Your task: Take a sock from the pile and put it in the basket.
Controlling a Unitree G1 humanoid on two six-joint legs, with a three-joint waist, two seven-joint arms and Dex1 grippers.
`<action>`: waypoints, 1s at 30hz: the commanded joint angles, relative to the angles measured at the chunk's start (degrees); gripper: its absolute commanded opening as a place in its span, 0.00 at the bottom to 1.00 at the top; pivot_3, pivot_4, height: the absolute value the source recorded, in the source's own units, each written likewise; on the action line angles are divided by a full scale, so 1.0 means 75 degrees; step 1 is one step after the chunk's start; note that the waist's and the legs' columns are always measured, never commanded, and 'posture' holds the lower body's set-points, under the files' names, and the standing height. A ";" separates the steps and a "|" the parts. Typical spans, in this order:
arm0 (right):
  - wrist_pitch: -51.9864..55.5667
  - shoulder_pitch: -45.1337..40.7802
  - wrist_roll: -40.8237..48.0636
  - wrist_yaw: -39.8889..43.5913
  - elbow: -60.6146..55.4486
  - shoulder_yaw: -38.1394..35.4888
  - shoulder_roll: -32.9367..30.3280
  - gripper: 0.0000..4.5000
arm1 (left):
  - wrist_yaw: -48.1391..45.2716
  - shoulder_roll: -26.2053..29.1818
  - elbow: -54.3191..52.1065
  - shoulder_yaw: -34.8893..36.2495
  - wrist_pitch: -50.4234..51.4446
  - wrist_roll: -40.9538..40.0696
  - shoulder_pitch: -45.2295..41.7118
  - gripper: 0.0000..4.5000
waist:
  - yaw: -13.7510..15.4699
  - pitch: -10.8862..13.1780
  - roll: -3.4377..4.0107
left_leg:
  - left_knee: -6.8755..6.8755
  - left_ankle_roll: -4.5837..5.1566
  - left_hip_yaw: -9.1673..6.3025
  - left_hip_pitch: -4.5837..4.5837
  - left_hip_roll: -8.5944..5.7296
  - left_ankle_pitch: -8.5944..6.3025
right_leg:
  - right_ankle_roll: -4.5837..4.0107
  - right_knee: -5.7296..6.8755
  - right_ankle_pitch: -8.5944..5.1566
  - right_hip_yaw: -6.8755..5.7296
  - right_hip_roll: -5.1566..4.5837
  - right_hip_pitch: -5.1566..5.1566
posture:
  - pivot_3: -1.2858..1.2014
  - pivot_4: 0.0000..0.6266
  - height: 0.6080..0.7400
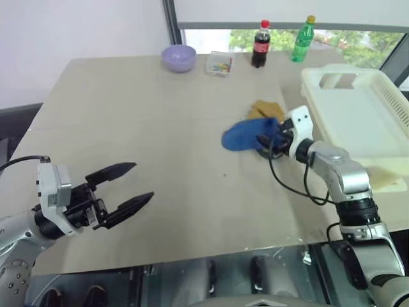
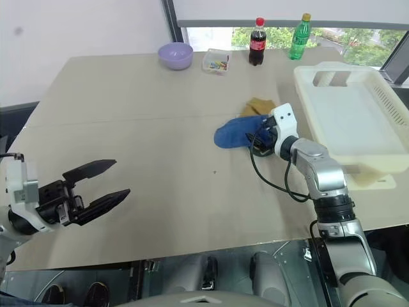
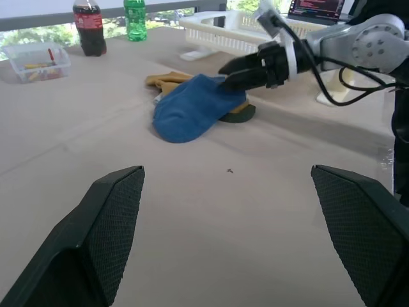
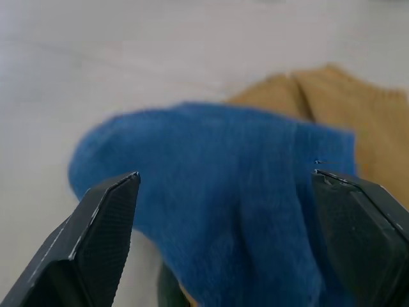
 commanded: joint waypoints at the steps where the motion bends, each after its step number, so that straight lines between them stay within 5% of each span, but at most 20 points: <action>1: -0.0083 -0.0122 -0.0076 0.0098 -0.0033 -0.0002 0.0006 0.86 | -0.0016 -0.0075 -0.0266 0.0262 -0.0049 -0.0083 0.0062 1.00 | -0.0064 0.0000 0.0001 | 0.0000 0.0000 0.0000 0.0000 0.0000 0.0000 | 0.0000 0.0001 0.0000 0.0000 0.0000 0.0000 | 0.52 0.24 1.00; 2: -0.0070 -0.0133 -0.0058 0.0089 -0.0055 -0.0023 0.0043 0.84 | -0.0003 -0.0088 -0.0273 0.0265 -0.0055 -0.0080 0.0068 1.00 | -0.0095 0.0000 0.0001 | 0.0000 0.0000 0.0000 0.0001 0.0000 0.0000 | 0.0001 0.0002 0.0001 0.0000 0.0000 0.0000 | 0.52 0.24 1.00; 10: -0.0135 -0.0080 -0.0085 0.0285 -0.0218 -0.0003 0.0008 0.05 | 0.0027 -0.0173 -0.0230 0.0245 -0.0127 0.0046 0.0076 1.00 | -0.0160 0.0001 0.0002 | 0.0000 -0.0003 -0.0002 0.0009 0.0005 0.0002 | 0.0002 0.0012 0.0001 0.0001 0.0006 0.0000 | 0.52 0.24 1.00; 11: -0.0139 -0.0058 -0.0087 0.0294 -0.0230 -0.0006 0.0009 0.01 | 0.0026 -0.0184 -0.0219 0.0240 -0.0135 0.0062 0.0069 1.00 | -0.0159 0.0001 0.0002 | 0.0000 -0.0003 -0.0002 0.0009 0.0005 0.0002 | 0.0002 0.0011 0.0001 0.0001 0.0006 0.0000 | 0.52 0.24 1.00; 20: 0.0537 0.0439 0.0918 0.2175 -0.1693 0.0547 -0.0384 0.01 | 0.0001 -0.0248 -0.0208 0.0105 -0.0144 0.0208 0.0077 1.00 | -0.0153 0.0001 0.0002 | 0.0000 -0.0001 -0.0004 0.0008 0.0005 0.0001 | 0.0002 0.0009 0.0001 0.0001 0.0003 0.0001 | 0.52 0.24 1.00; 30: 0.2417 0.1203 0.2788 0.4796 -0.3393 0.1020 -0.2431 0.01 | -0.0020 -0.0213 -0.0209 0.0035 -0.0071 0.0269 0.0021 1.00 | -0.0113 0.0007 -0.0002 | 0.0002 0.0024 -0.0017 0.0005 0.0003 -0.0014 | 0.0000 0.0003 0.0001 -0.0011 -0.0021 0.0004 | 0.52 0.24 1.00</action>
